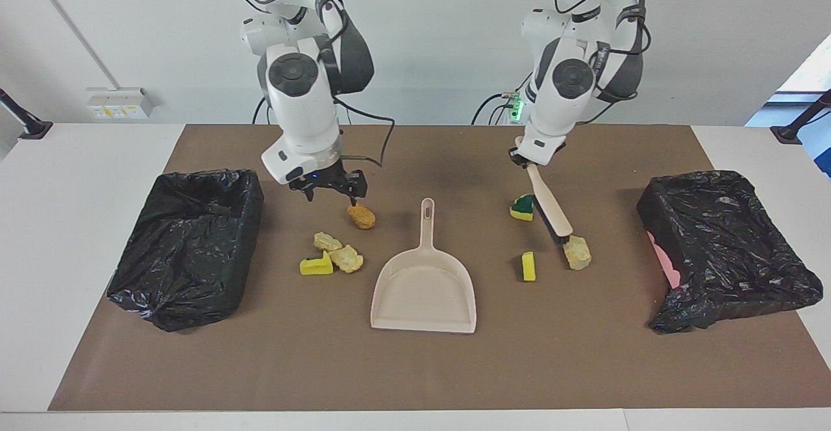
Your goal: Sweep and dump trash in bin
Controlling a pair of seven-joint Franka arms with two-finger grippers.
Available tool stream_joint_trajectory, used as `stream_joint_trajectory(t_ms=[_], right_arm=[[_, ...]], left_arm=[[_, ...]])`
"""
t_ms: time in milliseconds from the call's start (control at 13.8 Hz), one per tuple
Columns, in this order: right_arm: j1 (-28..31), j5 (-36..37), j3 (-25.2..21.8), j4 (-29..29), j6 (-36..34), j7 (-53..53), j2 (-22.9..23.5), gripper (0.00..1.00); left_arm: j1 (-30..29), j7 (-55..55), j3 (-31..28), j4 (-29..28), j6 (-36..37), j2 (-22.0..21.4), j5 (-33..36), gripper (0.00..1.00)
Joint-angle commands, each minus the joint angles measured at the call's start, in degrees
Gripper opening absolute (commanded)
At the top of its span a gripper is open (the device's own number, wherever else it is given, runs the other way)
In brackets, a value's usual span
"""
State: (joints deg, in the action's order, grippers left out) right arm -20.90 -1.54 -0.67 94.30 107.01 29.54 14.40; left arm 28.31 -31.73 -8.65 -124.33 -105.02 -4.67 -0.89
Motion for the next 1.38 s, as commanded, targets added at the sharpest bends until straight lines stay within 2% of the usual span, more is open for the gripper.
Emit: stream_joint_trajectory(t_ms=[0, 218, 436, 799, 871, 944, 1016, 1307], right_arm=[[-3.95, -1.89, 0.84, -2.37, 3.98, 7.52, 4.05, 1.00], [-7.40, -1.01, 0.84, -2.37, 5.83, 9.04, 7.04, 1.00], [-12.48, -0.92, 0.76, -2.45, 9.07, 9.66, 11.25, 1.00], [-12.24, 1.01, 0.84, -2.10, 14.62, 7.91, 12.50, 1.00], [-12.24, 1.01, 0.84, -2.10, 14.89, 6.59, 12.58, 0.98], [-12.15, 1.01, 0.84, -2.10, 15.76, 5.97, 12.76, 0.84], [-11.80, 1.10, 0.84, -2.19, 16.03, 5.88, 13.11, 0.76], [-11.80, 1.01, 0.84, -0.53, 18.31, 3.60, 13.02, 0.68]], left_arm=[[-7.72, 6.74, 0.91, 0.14, -1.67, -0.17, 2.20, 0.00], [-13.45, 12.30, 0.91, -0.82, -5.78, -0.08, 3.00, 0.00], [-13.90, 14.32, 0.91, -1.44, -11.77, 2.90, 3.00, 0.00], [-17.06, 35.03, 0.91, -1.35, -14.86, 4.66, 3.00, 0.00], [-17.85, 39.25, 0.91, -1.09, -15.64, 5.28, 3.00, 0.00], [-18.29, 43.29, 0.91, -0.91, -16.00, 5.28, 3.00, 0.00], [-18.99, 46.73, 0.91, -0.91, -15.31, 5.28, 3.00, 0.00], [-18.91, 57.46, 1.00, -1.35, -11.27, 4.58, 3.00, 0.00]])
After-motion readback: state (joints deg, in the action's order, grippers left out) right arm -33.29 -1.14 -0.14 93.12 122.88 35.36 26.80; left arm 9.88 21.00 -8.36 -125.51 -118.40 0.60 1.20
